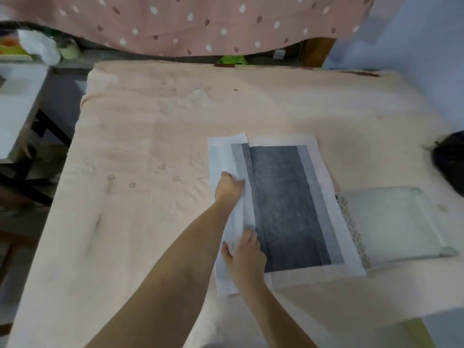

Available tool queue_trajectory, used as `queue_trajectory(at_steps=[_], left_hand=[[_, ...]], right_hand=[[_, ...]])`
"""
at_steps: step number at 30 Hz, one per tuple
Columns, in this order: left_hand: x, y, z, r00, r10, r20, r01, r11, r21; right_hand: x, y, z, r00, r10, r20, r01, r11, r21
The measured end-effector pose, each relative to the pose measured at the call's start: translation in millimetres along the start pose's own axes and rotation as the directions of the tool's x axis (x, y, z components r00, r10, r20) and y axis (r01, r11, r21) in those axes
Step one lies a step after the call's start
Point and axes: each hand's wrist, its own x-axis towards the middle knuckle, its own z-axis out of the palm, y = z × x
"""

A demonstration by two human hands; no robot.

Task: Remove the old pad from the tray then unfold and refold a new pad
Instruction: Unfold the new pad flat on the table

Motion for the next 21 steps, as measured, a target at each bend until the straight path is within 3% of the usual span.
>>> queue_trajectory(at_steps=[5,8,13,15,17,19,20,21], left_hand=[[-0.4,7.1,-0.9,0.993,0.097,-0.062,-0.099,0.995,-0.027],[1.2,12.3,-4.8,0.985,0.105,-0.137,-0.106,0.994,-0.006],[-0.5,25.4,-15.2,0.933,0.087,-0.348,0.002,0.969,0.248],[-3.0,29.4,-22.9,0.921,0.120,-0.371,0.012,0.942,0.334],[-6.6,30.3,-31.8,0.915,0.159,-0.370,0.006,0.913,0.408],[-8.9,28.5,-45.2,0.908,0.198,-0.369,-0.002,0.884,0.467],[-9.6,26.9,-54.4,0.908,0.208,-0.365,-0.008,0.877,0.481],[-10.1,25.2,-64.6,0.908,0.214,-0.361,-0.012,0.872,0.489]], right_hand=[[12.8,-8.8,-9.5,1.000,-0.015,0.001,0.015,0.997,-0.072],[16.9,-9.6,-16.7,1.000,-0.023,-0.004,0.022,0.999,-0.029],[14.1,-12.2,-31.7,0.998,-0.051,-0.039,0.052,0.998,0.027],[11.6,-21.2,-36.3,0.997,-0.074,0.003,0.073,0.996,0.040],[5.3,-36.7,-48.5,0.997,-0.009,0.074,-0.014,0.955,0.298],[-2.0,-52.4,-56.2,0.992,0.060,0.111,-0.122,0.687,0.717],[-4.4,-61.6,-60.2,0.987,0.080,0.136,-0.157,0.577,0.801],[-4.2,-67.9,-61.0,0.985,0.067,0.159,-0.169,0.573,0.802]])
